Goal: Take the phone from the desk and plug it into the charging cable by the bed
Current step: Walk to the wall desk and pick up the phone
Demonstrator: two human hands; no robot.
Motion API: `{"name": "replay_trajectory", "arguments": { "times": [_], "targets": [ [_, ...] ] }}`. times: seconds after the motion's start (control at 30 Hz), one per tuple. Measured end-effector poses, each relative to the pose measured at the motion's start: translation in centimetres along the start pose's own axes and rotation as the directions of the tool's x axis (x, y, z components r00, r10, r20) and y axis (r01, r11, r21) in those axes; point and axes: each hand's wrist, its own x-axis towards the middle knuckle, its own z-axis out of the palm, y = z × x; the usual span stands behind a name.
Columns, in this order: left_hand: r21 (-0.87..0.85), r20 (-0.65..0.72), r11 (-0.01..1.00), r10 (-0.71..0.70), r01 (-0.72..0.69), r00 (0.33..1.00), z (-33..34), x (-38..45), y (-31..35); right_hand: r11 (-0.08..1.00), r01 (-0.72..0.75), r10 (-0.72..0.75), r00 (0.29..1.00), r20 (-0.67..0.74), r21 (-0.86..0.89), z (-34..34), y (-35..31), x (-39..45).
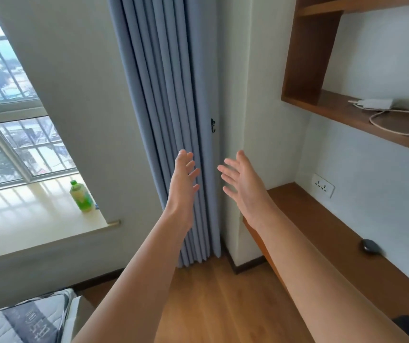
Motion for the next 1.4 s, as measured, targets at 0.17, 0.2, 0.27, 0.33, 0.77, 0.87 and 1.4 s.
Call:
{"name": "replay_trajectory", "arguments": {
  "times": [0.17,0.2,0.27,0.33,0.77,0.87,1.4],
  "targets": [
    [0.011,-0.014,1.000,0.000,0.000,1.000,2.0,6.4,-0.4,1.000,0.000,0.000,1.000,-0.015,0.022,-1.7,-0.2,7.2],
    [0.016,-0.009,1.000,-0.002,0.002,1.000,2.4,7.3,-0.5,1.000,-0.005,0.005,1.000,-0.021,0.021,-2.0,-0.2,8.1],
    [0.015,-0.005,1.000,-0.007,0.007,1.000,3.3,9.0,-0.7,1.000,-0.013,0.013,0.999,-0.037,0.019,-2.7,-0.4,9.7],
    [0.016,0.013,1.000,-0.012,0.012,1.000,4.4,10.8,-0.8,1.000,-0.012,0.014,0.998,-0.069,0.026,-3.8,-0.9,11.0],
    [0.088,0.451,0.989,-0.149,0.122,0.880,15.2,18.9,-4.2,0.996,0.080,-0.094,0.833,-0.544,-0.049,-12.3,-2.8,13.9],
    [0.126,0.570,0.983,-0.180,0.131,0.802,17.8,18.9,-5.9,0.996,0.083,-0.090,0.718,-0.690,-0.044,-13.7,-2.2,12.6],
    [0.325,0.907,0.924,-0.365,0.200,0.212,25.6,4.0,-13.2,0.982,0.188,-0.026,0.175,-0.984,0.007,-18.2,1.6,-5.5]
  ]
}}
